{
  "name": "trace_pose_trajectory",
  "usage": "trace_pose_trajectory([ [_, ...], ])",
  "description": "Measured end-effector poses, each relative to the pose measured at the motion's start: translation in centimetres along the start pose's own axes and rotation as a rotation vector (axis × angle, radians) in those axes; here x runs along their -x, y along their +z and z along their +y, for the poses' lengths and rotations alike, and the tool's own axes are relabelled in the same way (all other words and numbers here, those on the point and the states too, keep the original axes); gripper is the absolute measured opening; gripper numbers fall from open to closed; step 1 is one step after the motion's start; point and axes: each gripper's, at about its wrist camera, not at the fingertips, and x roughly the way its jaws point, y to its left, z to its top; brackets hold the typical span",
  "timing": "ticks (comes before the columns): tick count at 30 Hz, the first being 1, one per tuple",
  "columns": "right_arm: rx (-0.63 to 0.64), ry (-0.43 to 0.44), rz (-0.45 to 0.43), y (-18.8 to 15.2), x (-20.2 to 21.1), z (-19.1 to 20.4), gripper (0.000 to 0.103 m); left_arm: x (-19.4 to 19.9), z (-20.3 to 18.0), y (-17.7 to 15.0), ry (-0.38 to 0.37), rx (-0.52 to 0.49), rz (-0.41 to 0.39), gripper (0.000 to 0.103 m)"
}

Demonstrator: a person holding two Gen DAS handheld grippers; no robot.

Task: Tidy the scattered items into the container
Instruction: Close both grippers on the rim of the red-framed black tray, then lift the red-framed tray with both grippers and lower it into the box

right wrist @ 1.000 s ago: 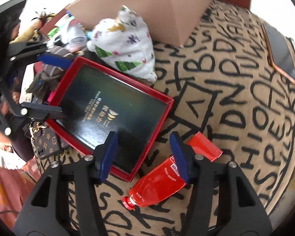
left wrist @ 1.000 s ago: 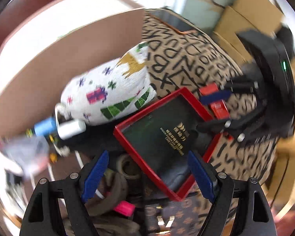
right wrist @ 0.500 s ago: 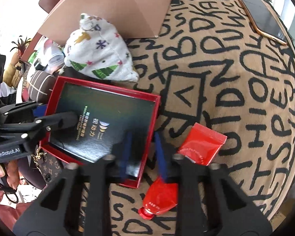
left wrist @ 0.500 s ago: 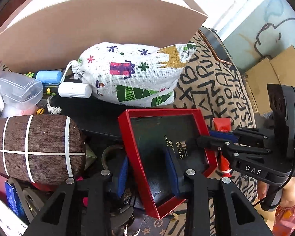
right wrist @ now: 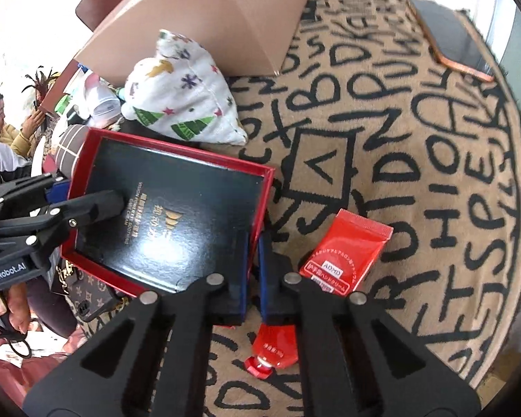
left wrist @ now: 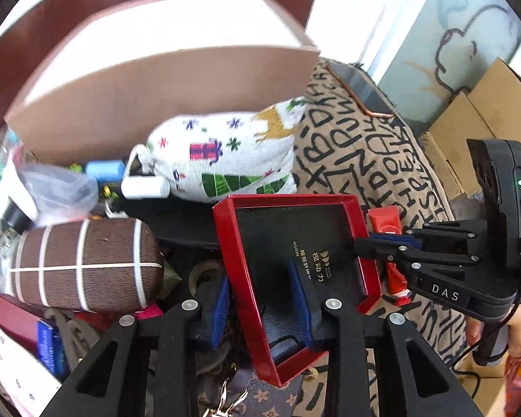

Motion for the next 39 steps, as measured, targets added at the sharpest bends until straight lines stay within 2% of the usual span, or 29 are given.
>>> trace_pose_trajectory([
  [5, 0.076, -0.085, -0.094, -0.5, 2.3, 1.9, 0.007, 2.3, -0.9, 0.0, 0.035, -0.04, -0.101, 0.033],
  [10, 0.121, -0.126, -0.191, 0.7, 5.0, 3.8, 0.006, 5.1, -0.4, 0.9, 0.066, -0.048, -0.2, 0.033],
  [17, 0.191, -0.139, -0.335, 6.5, 9.2, 7.6, 0.004, 9.9, 2.4, 5.5, 0.09, -0.005, -0.35, 0.033],
  [22, 0.226, -0.144, -0.386, 13.1, 10.5, 9.8, 0.005, 11.7, 5.6, 11.6, 0.13, 0.002, -0.424, 0.033],
  [24, 0.216, -0.14, -0.372, 15.9, 9.8, 9.9, 0.005, 10.7, 7.1, 13.8, 0.118, 0.009, -0.408, 0.033],
  [27, 0.185, -0.145, -0.32, 19.9, 7.1, 9.3, 0.005, 7.3, 9.9, 16.9, 0.075, 0.041, -0.341, 0.033],
  [30, 0.133, -0.135, -0.232, 22.9, 2.9, 7.8, 0.004, 3.4, 12.0, 18.4, 0.066, 0.05, -0.29, 0.033],
  [34, 0.099, -0.151, -0.119, 24.9, -2.1, 6.4, 0.005, -0.7, 14.0, 19.4, 0.031, 0.069, -0.22, 0.034],
  [36, 0.097, -0.163, -0.069, 25.4, -3.9, 6.1, 0.007, -1.4, 14.4, 19.4, 0.012, 0.076, -0.215, 0.04],
  [38, 0.097, -0.167, -0.045, 25.7, -4.9, 6.0, 0.012, -1.4, 14.4, 19.0, -0.005, 0.076, -0.224, 0.061],
  [39, 0.109, -0.174, -0.054, 25.7, -5.0, 6.2, 0.018, -1.1, 14.2, 18.6, 0.001, 0.067, -0.237, 0.066],
])
